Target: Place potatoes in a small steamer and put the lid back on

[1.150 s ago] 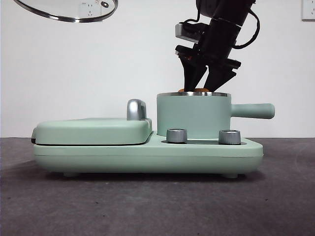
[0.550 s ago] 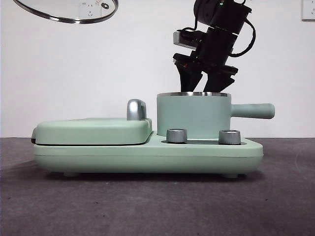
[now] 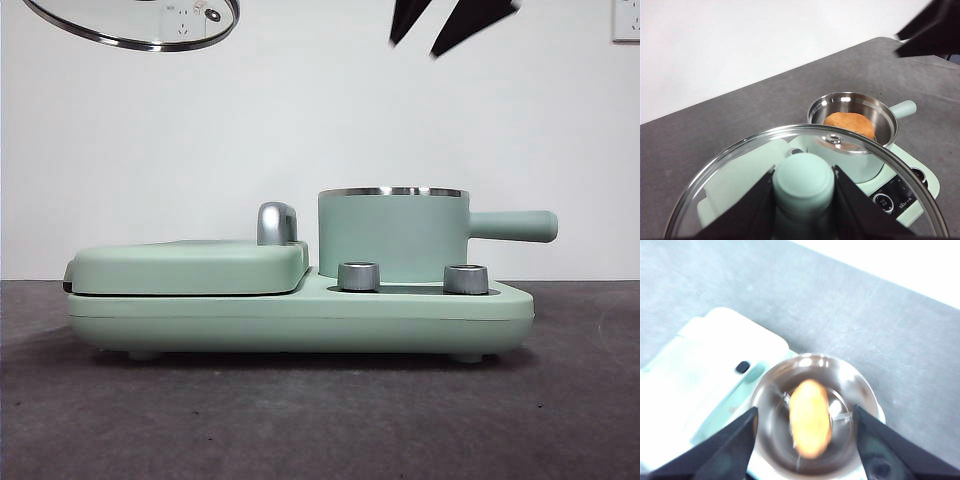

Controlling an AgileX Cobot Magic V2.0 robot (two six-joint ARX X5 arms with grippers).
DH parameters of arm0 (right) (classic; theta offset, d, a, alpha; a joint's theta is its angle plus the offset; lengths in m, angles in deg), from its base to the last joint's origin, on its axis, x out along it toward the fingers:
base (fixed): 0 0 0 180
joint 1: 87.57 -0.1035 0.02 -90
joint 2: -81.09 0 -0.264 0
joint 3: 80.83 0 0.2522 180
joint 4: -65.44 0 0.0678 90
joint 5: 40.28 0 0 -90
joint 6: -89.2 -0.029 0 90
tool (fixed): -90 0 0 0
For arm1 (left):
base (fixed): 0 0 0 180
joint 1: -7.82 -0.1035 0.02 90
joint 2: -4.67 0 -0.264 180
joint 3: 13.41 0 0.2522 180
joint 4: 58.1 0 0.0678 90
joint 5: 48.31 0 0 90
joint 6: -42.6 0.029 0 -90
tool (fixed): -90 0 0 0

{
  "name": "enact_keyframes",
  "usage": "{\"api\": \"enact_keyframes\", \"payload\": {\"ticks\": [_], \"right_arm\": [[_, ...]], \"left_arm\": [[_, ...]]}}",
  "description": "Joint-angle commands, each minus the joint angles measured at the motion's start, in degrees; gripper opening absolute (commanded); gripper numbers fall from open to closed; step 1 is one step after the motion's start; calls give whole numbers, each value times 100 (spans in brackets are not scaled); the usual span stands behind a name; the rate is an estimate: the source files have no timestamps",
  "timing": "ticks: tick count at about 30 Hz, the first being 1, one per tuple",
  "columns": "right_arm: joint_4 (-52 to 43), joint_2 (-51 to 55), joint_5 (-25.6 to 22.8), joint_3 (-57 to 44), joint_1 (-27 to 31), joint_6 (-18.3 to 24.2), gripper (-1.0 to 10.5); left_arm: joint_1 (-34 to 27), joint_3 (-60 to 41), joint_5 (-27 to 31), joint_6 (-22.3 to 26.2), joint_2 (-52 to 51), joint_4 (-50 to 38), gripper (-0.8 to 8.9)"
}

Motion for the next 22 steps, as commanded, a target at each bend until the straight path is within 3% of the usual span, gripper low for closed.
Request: {"api": "enact_keyframes", "payload": {"ticks": [1,9,22], "right_arm": [[-205,518,2,-424,-37,-94,289],[-732,2601,-2,-2190,-39,-476,289],[-737,4463,-63,-3790,-302,-511,280]], "left_arm": [[13,94,-2,35,31,-175,9],[15,94,-2,33,35,-179,9],[157,94,-177,-9,269,-481,9]]}}
